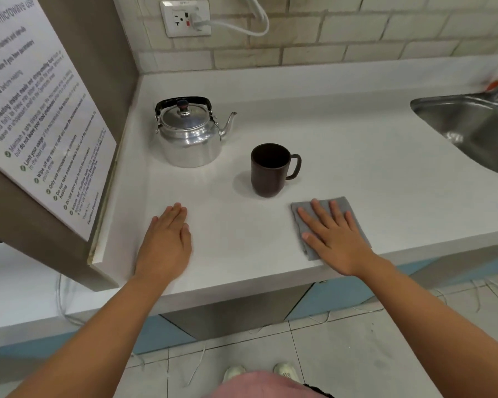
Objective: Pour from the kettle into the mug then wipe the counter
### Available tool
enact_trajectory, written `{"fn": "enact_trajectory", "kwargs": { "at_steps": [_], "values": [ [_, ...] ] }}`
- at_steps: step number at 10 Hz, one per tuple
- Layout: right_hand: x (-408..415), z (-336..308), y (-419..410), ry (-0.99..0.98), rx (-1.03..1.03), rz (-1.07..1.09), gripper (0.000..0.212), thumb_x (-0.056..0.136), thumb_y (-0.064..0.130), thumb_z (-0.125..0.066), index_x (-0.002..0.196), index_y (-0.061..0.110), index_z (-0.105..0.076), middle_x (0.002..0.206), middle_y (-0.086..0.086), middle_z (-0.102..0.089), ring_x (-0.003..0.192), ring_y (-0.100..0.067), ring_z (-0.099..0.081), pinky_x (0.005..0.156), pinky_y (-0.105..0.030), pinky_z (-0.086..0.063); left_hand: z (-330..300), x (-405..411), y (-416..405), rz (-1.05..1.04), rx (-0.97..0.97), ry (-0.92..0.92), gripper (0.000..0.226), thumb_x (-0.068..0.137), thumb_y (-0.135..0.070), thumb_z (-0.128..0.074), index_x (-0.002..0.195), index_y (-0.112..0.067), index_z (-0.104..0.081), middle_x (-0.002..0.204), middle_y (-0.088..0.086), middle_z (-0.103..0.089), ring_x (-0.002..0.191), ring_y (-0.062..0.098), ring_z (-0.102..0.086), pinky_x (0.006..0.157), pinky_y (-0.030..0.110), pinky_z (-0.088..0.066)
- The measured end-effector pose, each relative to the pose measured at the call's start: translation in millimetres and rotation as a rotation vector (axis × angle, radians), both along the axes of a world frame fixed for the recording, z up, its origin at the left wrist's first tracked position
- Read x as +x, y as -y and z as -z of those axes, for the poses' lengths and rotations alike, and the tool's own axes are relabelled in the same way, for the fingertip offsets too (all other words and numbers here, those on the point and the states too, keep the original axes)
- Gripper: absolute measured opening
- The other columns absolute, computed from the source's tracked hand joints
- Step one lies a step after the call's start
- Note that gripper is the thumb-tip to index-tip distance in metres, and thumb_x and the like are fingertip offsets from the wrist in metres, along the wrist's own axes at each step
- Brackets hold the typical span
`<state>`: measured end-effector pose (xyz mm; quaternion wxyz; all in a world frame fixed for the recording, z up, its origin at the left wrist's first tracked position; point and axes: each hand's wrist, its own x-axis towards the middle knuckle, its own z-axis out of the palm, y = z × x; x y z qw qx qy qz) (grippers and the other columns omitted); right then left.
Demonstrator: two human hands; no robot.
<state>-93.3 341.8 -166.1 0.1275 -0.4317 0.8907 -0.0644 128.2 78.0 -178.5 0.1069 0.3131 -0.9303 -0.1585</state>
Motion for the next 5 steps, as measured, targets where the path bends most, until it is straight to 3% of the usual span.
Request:
{"fn": "enact_trajectory", "kwargs": {
  "at_steps": [3, 4, 5],
  "values": [
    [-10.3, -6.2, 0.3, 0.007, 0.049, -0.064, 0.059, 0.094, 0.056, -0.016, 0.147, 0.043, 0.007, 0.161, 0.005, 0.012, 0.147, -0.028, 0.016, 0.117, -0.048, 0.008, -8.5, 0.9, -3.7, 0.013, 0.001, 0.044, 0.045, 0.102, -0.018, -0.032, 0.146, -0.006, -0.031, 0.155, 0.009, -0.029, 0.144, 0.022, -0.024, 0.119, 0.036, -0.013],
    [-17.8, -23.5, 3.9, 0.034, 0.123, -0.108, 0.063, 0.092, 0.06, -0.022, 0.149, 0.04, -0.006, 0.162, 0.003, -0.003, 0.148, -0.03, 0.0, 0.119, -0.049, -0.005, -24.4, -6.5, 2.3, -0.001, 0.029, 0.168, 0.045, 0.102, -0.023, -0.033, 0.145, -0.007, -0.033, 0.155, 0.008, -0.03, 0.142, 0.022, -0.028, 0.117, 0.032, -0.019],
    [-34.6, -59.0, 18.7, 0.196, 0.208, -0.123, 0.061, 0.091, 0.061, -0.028, 0.144, 0.032, -0.033, 0.153, -0.003, -0.033, 0.14, -0.031, -0.029, 0.114, -0.045, -0.024, -59.2, -27.3, 14.5, -0.026, 0.168, 0.423, 0.05, 0.102, -0.041, -0.028, 0.131, -0.009, -0.053, 0.141, 0.011, -0.05, 0.128, 0.026, -0.046, 0.103, 0.033, -0.035]
  ]
}}
